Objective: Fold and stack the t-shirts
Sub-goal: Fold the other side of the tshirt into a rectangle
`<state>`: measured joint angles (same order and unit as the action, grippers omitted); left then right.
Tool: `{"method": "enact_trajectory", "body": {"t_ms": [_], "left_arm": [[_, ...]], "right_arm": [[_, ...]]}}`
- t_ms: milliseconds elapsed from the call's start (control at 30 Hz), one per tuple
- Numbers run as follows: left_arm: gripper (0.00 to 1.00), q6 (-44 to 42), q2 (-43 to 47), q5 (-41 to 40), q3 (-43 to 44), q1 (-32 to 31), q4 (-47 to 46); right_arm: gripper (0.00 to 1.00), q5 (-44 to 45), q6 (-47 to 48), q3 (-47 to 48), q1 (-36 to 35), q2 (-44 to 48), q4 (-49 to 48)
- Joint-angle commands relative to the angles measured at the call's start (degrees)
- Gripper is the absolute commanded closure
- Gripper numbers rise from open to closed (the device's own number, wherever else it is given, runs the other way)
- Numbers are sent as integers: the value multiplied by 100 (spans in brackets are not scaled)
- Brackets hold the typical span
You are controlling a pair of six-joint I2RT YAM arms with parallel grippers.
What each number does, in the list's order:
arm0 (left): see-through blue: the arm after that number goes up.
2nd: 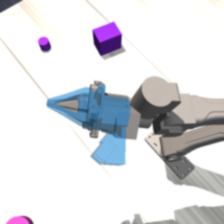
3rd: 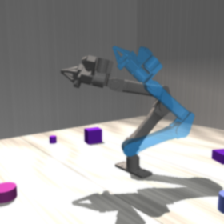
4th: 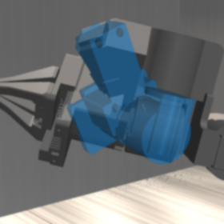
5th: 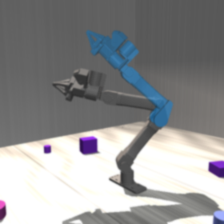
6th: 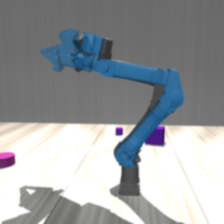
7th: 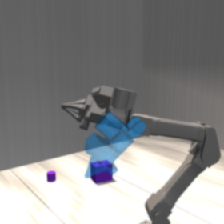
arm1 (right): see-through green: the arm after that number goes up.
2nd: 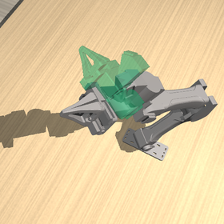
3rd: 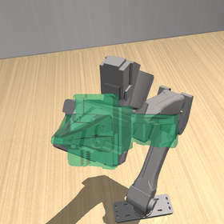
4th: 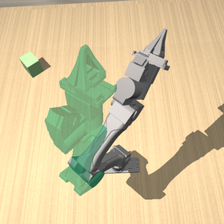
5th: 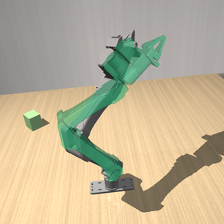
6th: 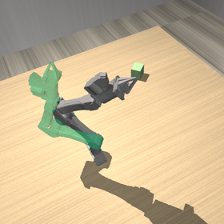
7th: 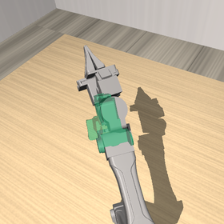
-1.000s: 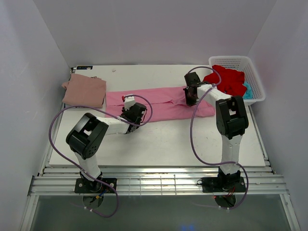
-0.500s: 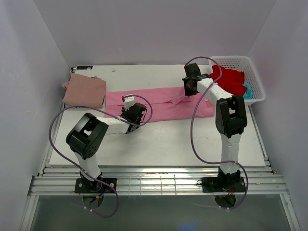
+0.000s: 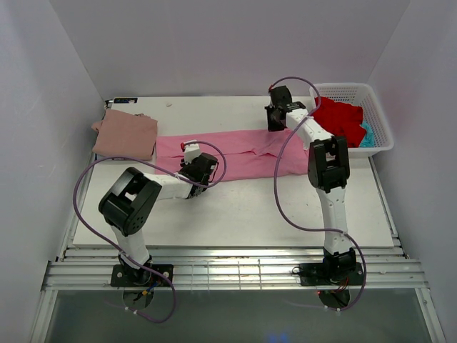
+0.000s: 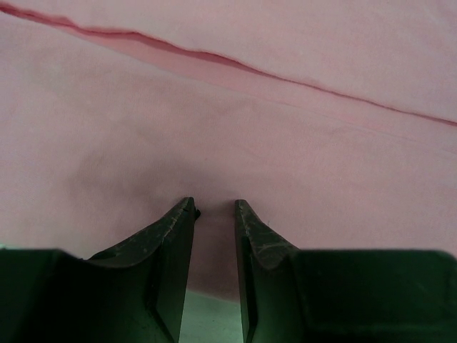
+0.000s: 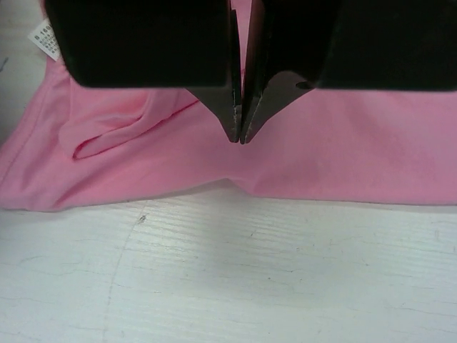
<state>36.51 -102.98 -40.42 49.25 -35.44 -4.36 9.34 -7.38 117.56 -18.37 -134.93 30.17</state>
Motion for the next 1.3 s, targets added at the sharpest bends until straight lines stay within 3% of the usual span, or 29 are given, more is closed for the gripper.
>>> {"method": "enact_trajectory", "body": {"t_ms": [0,100,133,200,333,767,867,900,1000,1267], "left_arm": [[60,49,-266,52,-109,20,612],[59,58,-302,70,-109,20,603],[59,58,-310,105,-100,20,603],[48,84,-319,149,-100,20,586],[39,137,-328,237,-74,20,585],[36,102,-47,175,-136,11,647],[36,111,-38,175,-135,11,656],[36,111,-38,184,-135,11,656],[36,119,-56,184,-144,11,656],[36,154,-91,210,-153,11,656]], "right_arm": [[92,-179,-80,382,26,1,189],[79,-56,-106,-360,27,405,173],[64,-38,-97,-617,27,746,103],[54,23,-80,-1284,26,1203,24],[52,50,-80,-2024,27,1584,-82],[62,-425,-308,-3046,9,1593,-530],[70,-372,-299,-3028,9,1532,-521],[80,-346,-299,-2985,9,1531,-495],[90,-249,-273,-2888,9,1593,-407],[92,-100,-141,-2405,9,1690,-223]]}}
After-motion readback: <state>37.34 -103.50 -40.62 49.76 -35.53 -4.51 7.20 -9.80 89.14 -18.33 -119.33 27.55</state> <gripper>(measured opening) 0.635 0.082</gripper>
